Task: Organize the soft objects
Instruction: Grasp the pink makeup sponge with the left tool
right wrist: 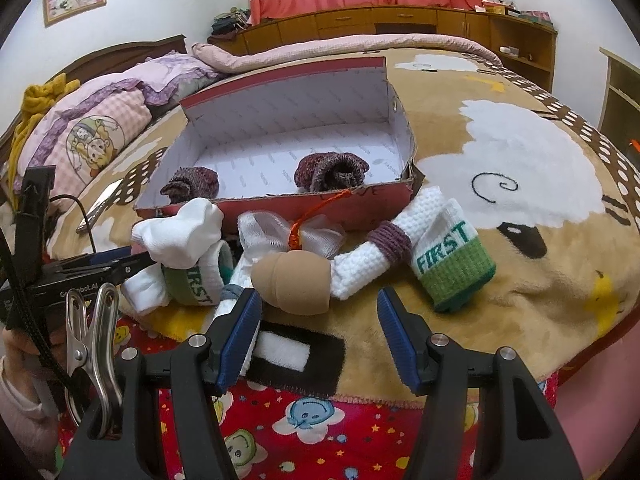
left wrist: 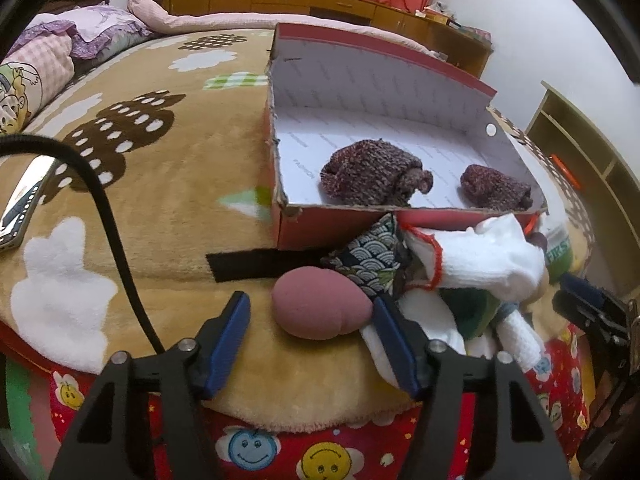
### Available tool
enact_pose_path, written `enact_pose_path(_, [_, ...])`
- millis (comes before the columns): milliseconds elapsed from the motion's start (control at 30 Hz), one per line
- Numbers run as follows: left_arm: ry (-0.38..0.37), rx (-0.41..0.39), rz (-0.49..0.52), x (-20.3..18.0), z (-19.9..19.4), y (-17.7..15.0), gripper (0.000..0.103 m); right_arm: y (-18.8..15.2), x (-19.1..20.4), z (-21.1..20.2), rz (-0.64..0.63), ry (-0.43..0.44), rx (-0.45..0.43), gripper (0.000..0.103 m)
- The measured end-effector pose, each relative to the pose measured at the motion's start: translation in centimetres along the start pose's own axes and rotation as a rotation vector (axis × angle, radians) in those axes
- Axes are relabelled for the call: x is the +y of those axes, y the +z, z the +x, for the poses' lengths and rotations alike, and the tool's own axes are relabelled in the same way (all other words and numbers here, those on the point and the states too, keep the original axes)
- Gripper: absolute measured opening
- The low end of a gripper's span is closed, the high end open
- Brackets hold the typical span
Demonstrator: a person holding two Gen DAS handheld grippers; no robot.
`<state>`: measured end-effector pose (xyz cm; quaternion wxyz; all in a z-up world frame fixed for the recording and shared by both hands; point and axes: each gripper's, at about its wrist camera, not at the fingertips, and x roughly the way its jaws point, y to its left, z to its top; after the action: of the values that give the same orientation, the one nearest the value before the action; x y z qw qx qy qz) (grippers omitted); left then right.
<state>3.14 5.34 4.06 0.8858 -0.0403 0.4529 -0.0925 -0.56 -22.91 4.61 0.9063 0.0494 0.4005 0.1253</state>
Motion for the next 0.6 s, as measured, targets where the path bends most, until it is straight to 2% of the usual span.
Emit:
enact_pose_path(33, [-0.009, 0.0, 0.001, 0.0, 0.0, 0.0, 0.054, 0.0, 0.0, 0.1, 0.001, 0.001, 0.003, 0.062])
enact_pose_path(167, [-0.008, -0.01, 0.031, -0.5, -0.3, -0.2, 0.051, -0.1, 0.1, 0.2, 0.0, 0.004, 0.01, 0.062])
enact_pose_path(600, [-0.006, -0.053, 0.031, -0.3, -2.8, -0.2, 0.051, 0.0, 0.7, 0.4, -0.001, 0.024, 0.013, 0.062])
